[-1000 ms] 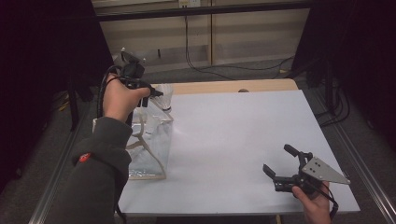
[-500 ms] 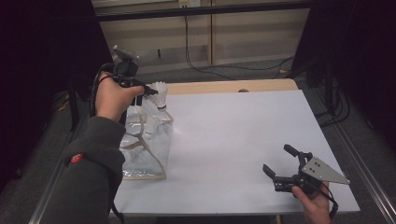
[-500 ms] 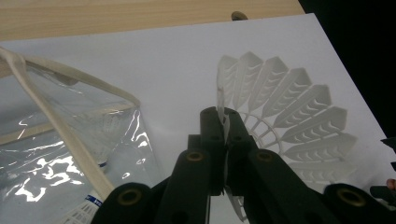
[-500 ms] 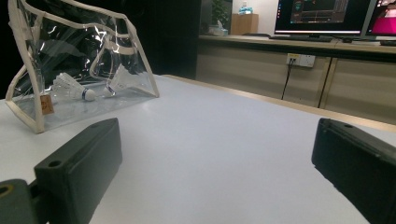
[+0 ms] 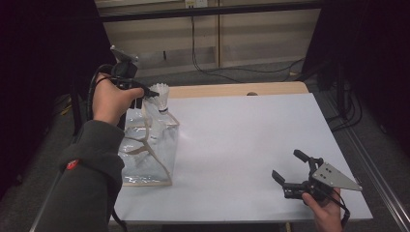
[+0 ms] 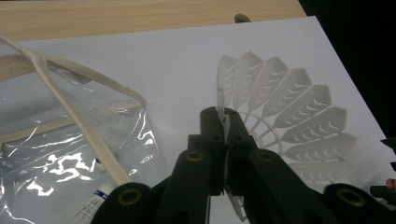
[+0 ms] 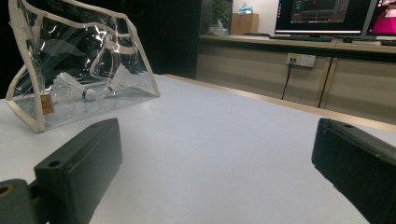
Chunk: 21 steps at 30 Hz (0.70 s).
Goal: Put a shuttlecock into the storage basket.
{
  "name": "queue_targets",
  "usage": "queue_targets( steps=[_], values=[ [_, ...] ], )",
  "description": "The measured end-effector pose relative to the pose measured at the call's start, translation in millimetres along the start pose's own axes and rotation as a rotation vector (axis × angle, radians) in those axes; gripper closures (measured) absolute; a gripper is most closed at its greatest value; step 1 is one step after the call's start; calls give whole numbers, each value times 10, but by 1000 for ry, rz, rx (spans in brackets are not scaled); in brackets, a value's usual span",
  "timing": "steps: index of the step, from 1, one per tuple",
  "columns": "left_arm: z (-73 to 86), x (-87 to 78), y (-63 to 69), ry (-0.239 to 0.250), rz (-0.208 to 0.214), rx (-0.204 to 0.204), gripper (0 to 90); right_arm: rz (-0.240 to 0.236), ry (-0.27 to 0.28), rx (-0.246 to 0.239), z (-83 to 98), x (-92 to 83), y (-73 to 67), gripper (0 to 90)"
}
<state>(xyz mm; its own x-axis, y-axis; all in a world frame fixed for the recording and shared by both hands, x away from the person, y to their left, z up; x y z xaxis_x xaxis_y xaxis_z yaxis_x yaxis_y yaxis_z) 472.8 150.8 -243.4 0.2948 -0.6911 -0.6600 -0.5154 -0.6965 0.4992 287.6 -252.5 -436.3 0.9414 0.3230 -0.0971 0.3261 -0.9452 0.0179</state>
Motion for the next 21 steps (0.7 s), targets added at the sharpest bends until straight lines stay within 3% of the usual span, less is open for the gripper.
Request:
queue_targets(
  steps=[21],
  values=[
    [4,-178,-88,26,-18,-10,897,0,0,1,-1,-2,0,18]
  ],
)
Point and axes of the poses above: each handheld gripper's, and its own axes: x roughly forward along the jaws, z roughly out of its underside, y roughly to its right, the point moved 5 cm from there along x, roughly forward along the jaws, and after that the axes turned 14 degrees about z, right-handed, at the moved point
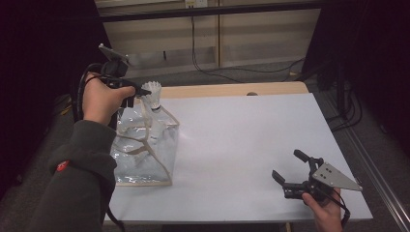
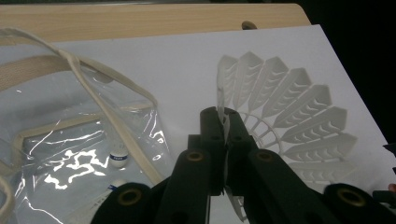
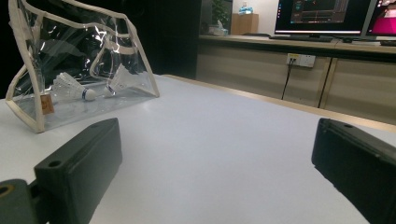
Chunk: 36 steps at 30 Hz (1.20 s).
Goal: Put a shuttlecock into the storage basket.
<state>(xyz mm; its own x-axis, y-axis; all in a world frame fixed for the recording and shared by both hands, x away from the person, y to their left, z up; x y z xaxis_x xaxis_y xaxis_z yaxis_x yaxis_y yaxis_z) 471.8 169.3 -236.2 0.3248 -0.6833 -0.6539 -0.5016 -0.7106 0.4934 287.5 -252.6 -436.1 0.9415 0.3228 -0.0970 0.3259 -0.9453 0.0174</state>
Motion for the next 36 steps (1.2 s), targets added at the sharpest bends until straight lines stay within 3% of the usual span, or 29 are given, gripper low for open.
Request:
queue_targets(
  steps=[36],
  values=[
    [44,-194,-159,18,-38,-19,897,0,0,0,-4,-1,-3,18]
  ],
)
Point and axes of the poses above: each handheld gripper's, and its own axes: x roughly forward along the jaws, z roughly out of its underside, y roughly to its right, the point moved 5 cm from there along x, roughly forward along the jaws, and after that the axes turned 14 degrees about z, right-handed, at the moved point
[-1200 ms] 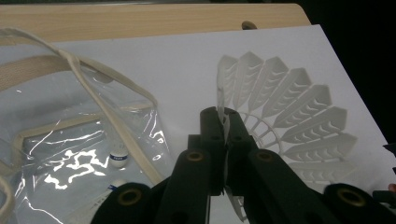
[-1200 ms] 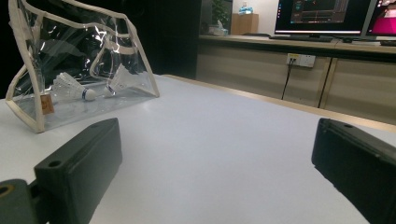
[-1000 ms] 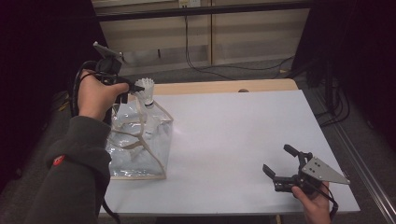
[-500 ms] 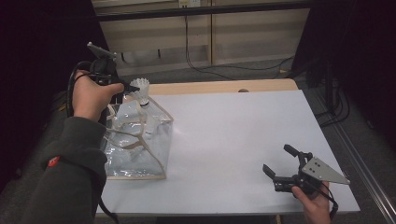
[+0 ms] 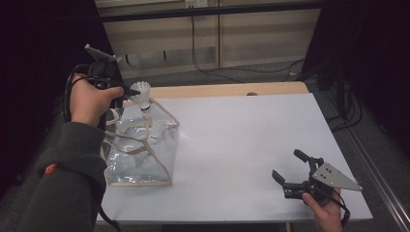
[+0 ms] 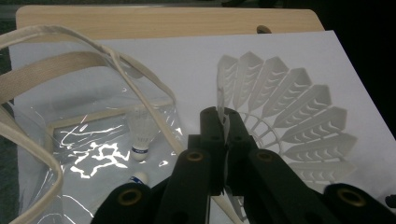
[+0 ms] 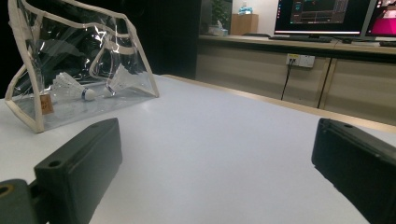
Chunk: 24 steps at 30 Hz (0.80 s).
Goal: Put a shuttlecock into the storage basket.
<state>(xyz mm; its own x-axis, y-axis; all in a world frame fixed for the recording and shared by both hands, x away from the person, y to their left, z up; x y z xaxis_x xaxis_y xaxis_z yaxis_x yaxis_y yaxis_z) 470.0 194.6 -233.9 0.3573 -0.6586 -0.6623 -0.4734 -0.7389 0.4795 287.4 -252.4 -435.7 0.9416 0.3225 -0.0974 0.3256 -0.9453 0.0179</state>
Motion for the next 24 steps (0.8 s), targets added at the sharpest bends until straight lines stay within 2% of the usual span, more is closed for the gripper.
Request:
queue_targets(
  steps=[24],
  values=[
    [26,-98,-82,14,-18,-14,897,-1,-1,-2,2,3,-3,18]
  ],
)
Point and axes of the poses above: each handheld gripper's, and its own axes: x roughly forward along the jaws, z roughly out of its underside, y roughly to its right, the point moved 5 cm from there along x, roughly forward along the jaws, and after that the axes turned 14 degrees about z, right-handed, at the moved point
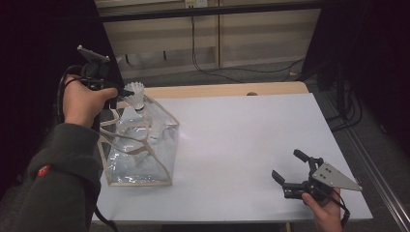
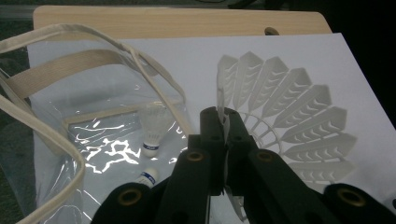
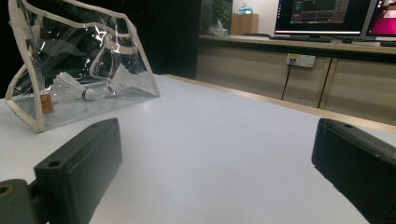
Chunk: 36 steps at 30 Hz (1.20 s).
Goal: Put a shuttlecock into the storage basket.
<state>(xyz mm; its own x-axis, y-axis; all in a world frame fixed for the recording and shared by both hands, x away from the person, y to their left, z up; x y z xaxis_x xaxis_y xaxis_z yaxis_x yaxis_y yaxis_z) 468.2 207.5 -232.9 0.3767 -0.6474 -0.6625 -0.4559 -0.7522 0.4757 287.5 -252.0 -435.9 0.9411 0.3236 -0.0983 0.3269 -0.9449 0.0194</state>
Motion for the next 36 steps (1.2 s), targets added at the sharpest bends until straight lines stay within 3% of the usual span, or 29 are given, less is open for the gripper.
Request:
queue_targets(
  steps=[36],
  values=[
    [51,-91,-170,21,-35,-2,895,2,1,-1,1,5,-7,17]
  ],
)
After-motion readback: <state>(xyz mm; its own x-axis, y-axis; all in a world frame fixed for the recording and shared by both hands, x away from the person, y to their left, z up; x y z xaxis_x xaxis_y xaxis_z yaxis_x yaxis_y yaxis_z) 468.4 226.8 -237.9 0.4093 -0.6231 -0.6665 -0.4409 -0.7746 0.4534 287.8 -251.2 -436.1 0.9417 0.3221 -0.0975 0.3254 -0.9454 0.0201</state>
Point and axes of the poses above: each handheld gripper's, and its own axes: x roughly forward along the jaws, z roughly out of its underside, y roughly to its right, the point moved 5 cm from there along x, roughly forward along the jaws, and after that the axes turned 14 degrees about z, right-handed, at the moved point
